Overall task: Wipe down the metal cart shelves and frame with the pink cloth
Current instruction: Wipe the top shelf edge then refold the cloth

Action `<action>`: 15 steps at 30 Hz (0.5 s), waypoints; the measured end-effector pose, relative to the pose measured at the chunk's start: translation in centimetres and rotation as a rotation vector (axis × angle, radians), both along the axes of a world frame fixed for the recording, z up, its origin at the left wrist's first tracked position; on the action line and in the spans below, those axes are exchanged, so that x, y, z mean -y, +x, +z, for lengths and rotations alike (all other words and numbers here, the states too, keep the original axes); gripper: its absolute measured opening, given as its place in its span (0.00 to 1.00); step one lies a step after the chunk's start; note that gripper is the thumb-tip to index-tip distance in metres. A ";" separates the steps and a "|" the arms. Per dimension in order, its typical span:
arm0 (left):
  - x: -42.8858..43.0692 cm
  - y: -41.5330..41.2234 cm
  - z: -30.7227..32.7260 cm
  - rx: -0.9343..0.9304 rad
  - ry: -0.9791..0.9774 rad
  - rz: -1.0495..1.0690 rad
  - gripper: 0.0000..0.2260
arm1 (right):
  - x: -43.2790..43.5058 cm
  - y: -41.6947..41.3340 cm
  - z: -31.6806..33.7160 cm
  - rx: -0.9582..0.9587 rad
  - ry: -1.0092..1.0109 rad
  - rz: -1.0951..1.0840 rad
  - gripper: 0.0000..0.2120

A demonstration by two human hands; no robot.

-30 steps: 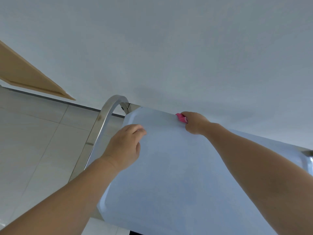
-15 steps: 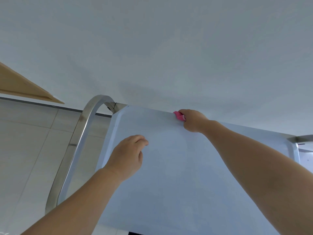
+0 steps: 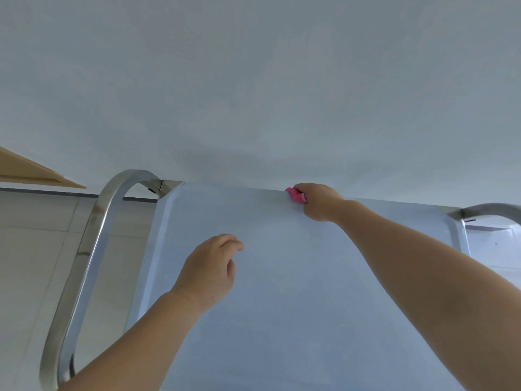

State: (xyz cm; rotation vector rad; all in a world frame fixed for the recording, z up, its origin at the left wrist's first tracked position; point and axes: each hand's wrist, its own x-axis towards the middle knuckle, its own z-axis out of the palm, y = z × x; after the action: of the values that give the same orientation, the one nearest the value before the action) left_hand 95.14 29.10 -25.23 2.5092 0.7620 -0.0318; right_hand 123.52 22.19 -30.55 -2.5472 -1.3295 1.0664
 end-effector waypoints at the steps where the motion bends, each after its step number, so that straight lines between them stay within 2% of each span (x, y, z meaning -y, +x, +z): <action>1: 0.2 0.2 0.0 0.000 0.000 -0.004 0.15 | 0.2 0.2 0.0 0.000 0.002 0.002 0.15; 15: 1.4 3.5 0.0 -0.008 0.000 -0.073 0.15 | 3.6 2.7 0.2 0.013 0.032 -0.017 0.15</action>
State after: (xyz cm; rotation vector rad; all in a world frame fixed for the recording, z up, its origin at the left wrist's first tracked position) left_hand 98.67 27.71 -25.22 2.5377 0.6732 -0.0673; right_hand 126.18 18.58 -30.34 -2.5426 -1.3141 1.0193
